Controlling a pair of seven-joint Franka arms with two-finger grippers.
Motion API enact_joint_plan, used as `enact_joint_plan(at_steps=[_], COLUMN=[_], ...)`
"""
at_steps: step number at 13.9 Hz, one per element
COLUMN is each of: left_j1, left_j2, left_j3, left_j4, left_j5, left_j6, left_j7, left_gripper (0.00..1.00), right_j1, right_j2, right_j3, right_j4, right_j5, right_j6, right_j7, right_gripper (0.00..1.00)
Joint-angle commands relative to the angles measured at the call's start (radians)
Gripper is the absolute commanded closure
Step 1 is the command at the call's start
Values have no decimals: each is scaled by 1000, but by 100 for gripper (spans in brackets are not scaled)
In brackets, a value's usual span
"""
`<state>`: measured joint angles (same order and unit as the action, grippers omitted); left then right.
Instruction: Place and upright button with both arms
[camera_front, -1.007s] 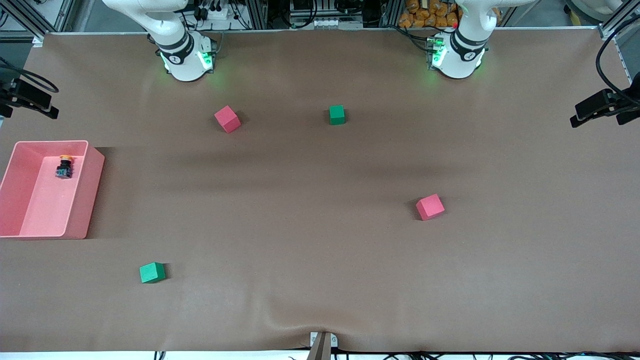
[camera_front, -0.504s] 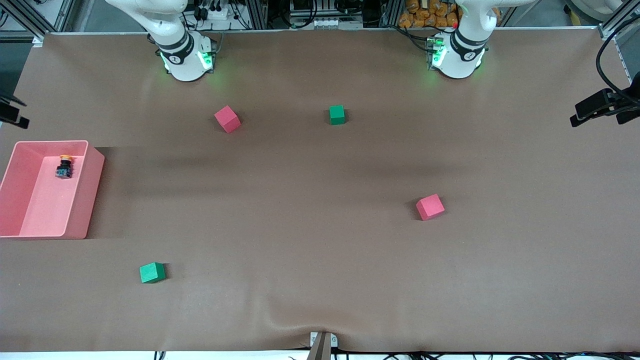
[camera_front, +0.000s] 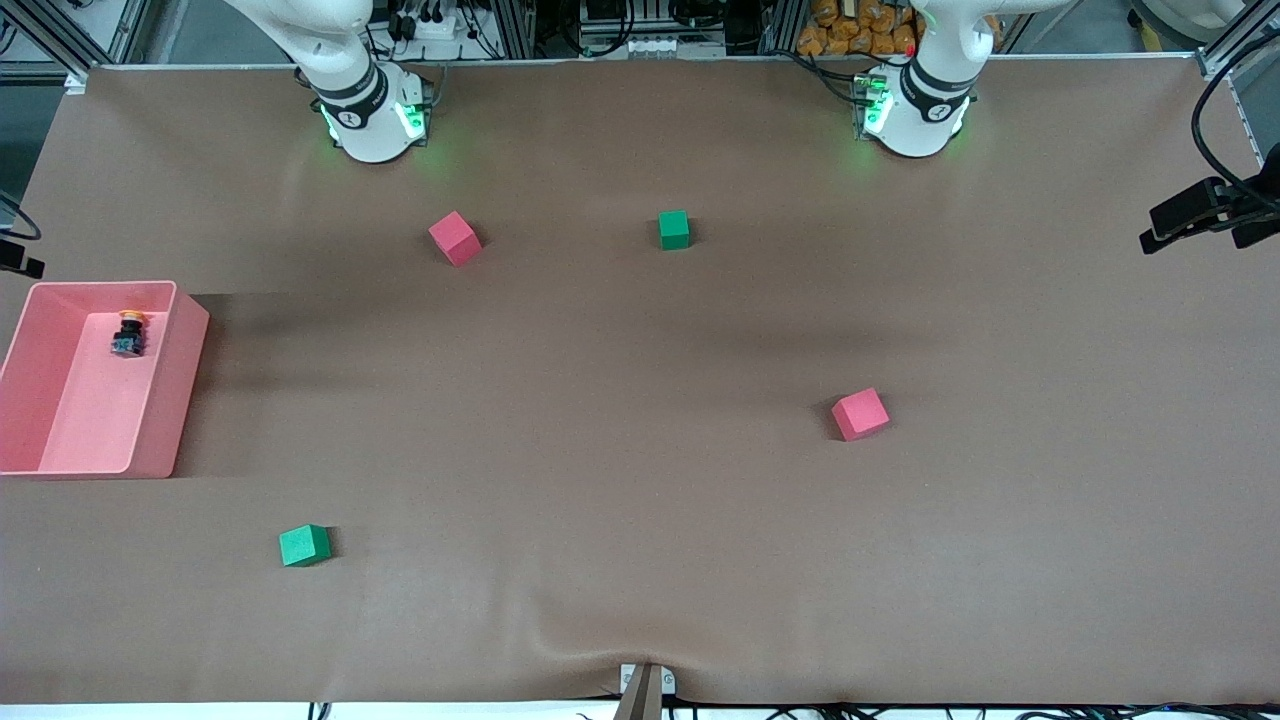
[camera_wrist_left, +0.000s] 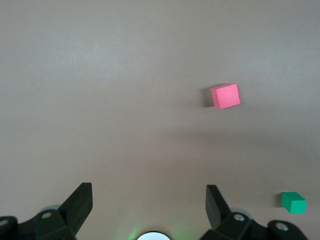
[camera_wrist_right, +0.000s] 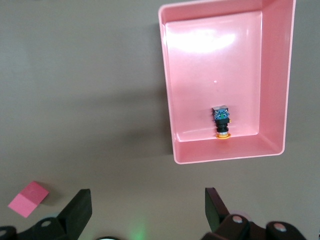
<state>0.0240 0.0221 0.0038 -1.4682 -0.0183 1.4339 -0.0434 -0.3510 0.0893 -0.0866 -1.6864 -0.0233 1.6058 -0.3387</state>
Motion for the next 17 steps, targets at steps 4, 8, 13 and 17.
enact_joint_plan(at_steps=[4, 8, 13, 17], left_j1=[7, 7, 7, 7], left_j2=[-11, -11, -11, -10], left_j3=[-4, -5, -4, -5], left_j4=[5, 3, 5, 0], left_j5=[8, 8, 9, 9], left_j6=[-16, -16, -16, -16], left_j7=[-9, -9, -1, -3], left_gripper=[0, 0, 0, 0], right_j1=[-94, -150, -207, -230], right_j2=[-20, 29, 182, 282], right_j3=[18, 18, 18, 18], right_j4=[-191, -269, -266, -263], right_j5=[-30, -32, -32, -32], right_j6=[202, 351, 508, 594], right_j7=[-149, -278, -420, -479], right_gripper=[0, 0, 0, 0])
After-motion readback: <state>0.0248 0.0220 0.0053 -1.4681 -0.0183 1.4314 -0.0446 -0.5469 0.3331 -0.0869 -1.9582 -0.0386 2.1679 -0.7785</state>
